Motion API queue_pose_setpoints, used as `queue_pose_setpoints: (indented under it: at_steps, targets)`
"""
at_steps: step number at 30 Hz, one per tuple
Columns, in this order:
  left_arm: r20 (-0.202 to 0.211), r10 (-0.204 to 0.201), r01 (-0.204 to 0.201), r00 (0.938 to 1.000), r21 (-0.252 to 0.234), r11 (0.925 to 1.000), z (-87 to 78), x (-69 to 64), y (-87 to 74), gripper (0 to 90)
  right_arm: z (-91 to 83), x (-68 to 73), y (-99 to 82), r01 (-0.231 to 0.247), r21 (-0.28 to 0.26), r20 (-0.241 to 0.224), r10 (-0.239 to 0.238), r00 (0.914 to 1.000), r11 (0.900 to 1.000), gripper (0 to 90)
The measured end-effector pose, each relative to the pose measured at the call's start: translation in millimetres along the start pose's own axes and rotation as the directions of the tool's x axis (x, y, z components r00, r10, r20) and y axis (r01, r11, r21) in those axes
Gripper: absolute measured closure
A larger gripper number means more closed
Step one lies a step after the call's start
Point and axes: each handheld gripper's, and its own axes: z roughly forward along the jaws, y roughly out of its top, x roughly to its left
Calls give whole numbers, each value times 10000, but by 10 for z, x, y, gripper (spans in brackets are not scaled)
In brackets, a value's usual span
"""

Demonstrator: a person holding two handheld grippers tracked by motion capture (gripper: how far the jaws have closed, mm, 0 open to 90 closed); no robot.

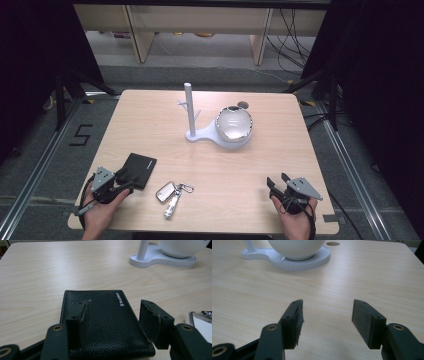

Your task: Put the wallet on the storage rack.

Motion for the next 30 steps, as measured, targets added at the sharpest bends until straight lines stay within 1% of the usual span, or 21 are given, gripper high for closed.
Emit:
queue_pose_setpoints:
  at_steps: [1, 2, 3, 4, 5, 6, 10, 12, 13, 14, 15, 16, 19, 21, 23, 25, 26, 27, 28, 29, 30]
  targets:
    - [5, -79, 79, 10000, -18, 10000, -2, 7, -2, 412, 12, -7, 5, 249, 21, -99, -249, 9996, 9997, 438]
    - [-94, -144, 144, 9999, 27, 9999, -10, 8, -1, 412, 20, -1, 6, 332, 64, -77, -332, 9994, 9994, 439]
    - [-114, -214, 214, 9997, -18, 9998, -9, 11, -3, 412, 19, 9, 8, 307, 163, -148, -304, 9994, 9994, 440]
    - [-142, -233, 233, 9996, -17, 9997, -11, 15, -3, 412, 34, 9, 5, 318, 38, -284, -317, 9991, 9995, 443]
    - [-161, -227, 227, 9996, -19, 9997, -12, 17, -3, 411, 15, 15, 10, 358, 195, -161, -355, 9992, 9992, 443]
    - [-180, -258, 257, 9995, -36, 9997, -13, 17, -3, 410, 39, 11, 4, 412, 56, -218, -410, 9989, 9991, 444]
    - [-148, -251, 250, 9996, -53, 9997, -15, 19, -4, 405, 20, 11, 9, 336, 132, -224, -333, 9992, 9993, 444]
    - [-81, -245, 244, 9997, -72, 9997, -14, 21, -5, 403, 34, 3, 8, 416, 176, -170, -413, 9990, 9990, 445]
    - [-46, -262, 262, 9996, -82, 9996, -14, 22, -5, 402, 25, 13, 15, 256, 343, -156, -250, 9996, 9991, 449]
    - [-28, -263, 263, 9996, -76, 9996, -14, 23, -5, 402, 25, 13, 15, 256, 343, -156, -250, 9996, 9991, 449]
    - [-4, -276, 276, 9996, -116, 9996, -13, 25, -6, 402, 30, 19, 11, 99, 306, -128, -95, 9999, 9995, 450]
    - [-16, -313, 313, 9995, -173, 9994, -23, 27, -8, 402, 31, 7, 16, 363, 333, -141, -359, 9993, 9988, 452]
    - [76, -465, 467, 9989, -242, 9986, -26, 38, -9, 399, 53, 9, 17, 459, 321, -241, -451, 9987, 9984, 455]
    - [10, -464, 464, 9989, -274, 9985, -34, 34, 7, 397, 57, -2, 16, 722, 314, -68, -720, 9974, 9969, 456]
    - [117, -481, 483, 9988, -231, 9986, -37, 41, 49, 401, 52, 7, 17, 451, 332, -290, -442, 9986, 9984, 455]
    - [85, -402, 404, 9992, -154, 9991, -36, 49, 118, 409, 57, 5, 17, 345, 354, -464, -329, 9984, 9988, 454]
    - [85, -402, 404, 9992, -154, 9991, -36, 49, 118, 420, 57, 5, 17, 345, 354, -464, -329, 9984, 9988, 454]
    - [27, -387, 387, 9992, -90, 9992, -39, 52, 156, 420, 60, -4, 19, 494, 461, -420, -475, 9980, 9977, 453]
    - [109, -476, 477, 9988, -47, 9989, -33, 63, 194, 458, 50, 2, 26, 414, 576, -364, -394, 9986, 9975, 453]
    - [129, -557, 556, 9984, 49, 9984, -32, 67, 216, 458, 50, 2, 26, 414, 576, -364, -394, 9986, 9975, 453]
    - [239, -698, 692, 9973, 252, 9973, -17, 78, 243, 471, 37, 42, 23, -38, 778, -262, 58, 9996, 9970, 453]
